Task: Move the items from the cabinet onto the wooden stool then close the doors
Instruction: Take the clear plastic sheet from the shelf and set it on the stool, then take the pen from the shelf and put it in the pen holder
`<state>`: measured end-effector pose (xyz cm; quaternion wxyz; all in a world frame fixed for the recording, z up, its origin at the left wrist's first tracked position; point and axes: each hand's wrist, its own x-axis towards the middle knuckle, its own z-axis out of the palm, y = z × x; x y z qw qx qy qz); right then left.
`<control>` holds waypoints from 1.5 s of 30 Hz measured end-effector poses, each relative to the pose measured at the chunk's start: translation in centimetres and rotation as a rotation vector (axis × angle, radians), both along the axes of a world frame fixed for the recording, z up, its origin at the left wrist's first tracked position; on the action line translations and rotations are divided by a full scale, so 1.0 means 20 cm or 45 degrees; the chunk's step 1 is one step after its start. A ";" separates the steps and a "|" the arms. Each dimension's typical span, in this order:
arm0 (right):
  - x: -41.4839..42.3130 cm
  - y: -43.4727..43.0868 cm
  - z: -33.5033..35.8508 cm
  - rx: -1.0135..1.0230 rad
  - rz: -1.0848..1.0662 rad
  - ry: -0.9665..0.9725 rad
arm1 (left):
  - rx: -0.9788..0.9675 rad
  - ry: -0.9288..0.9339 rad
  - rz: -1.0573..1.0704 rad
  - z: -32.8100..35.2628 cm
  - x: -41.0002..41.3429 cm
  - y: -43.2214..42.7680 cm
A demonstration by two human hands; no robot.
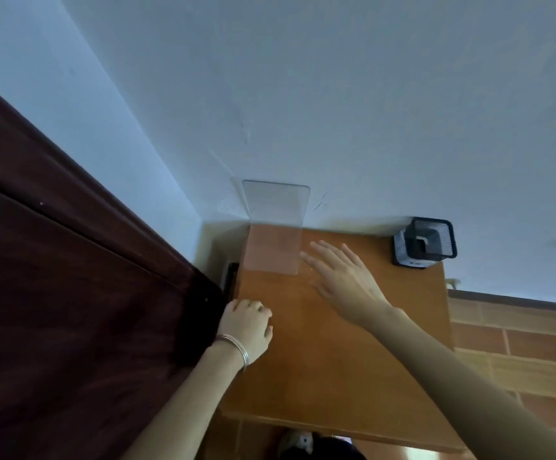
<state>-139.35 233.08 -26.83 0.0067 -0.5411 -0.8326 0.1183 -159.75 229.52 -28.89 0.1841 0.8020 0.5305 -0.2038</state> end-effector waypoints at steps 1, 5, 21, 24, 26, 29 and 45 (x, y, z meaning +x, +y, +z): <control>0.06 -0.04 0.08 0.021 -0.026 -0.036 | 0.074 -0.026 -0.020 0.12 0.02 0.05; 0.29 -0.21 0.50 0.091 -0.166 -0.109 | 0.355 -0.168 -0.176 0.62 0.18 0.12; 1.11 -1.87 1.79 0.245 -1.253 -0.273 | 0.601 -0.876 -1.330 1.91 1.54 -0.57; 1.13 -2.32 1.82 0.244 -1.487 -0.324 | 0.506 -0.934 -1.576 1.96 1.78 -0.93; 1.11 -2.65 1.81 0.232 -1.640 -0.343 | 0.442 -0.933 -1.757 1.95 1.91 -1.24; 1.01 -3.15 1.81 0.196 -1.868 -0.398 | 0.377 -0.924 -2.024 1.91 2.06 -1.73; -0.06 -5.15 2.17 0.067 -2.992 -0.808 | -0.005 -1.462 -3.085 2.23 1.98 -4.24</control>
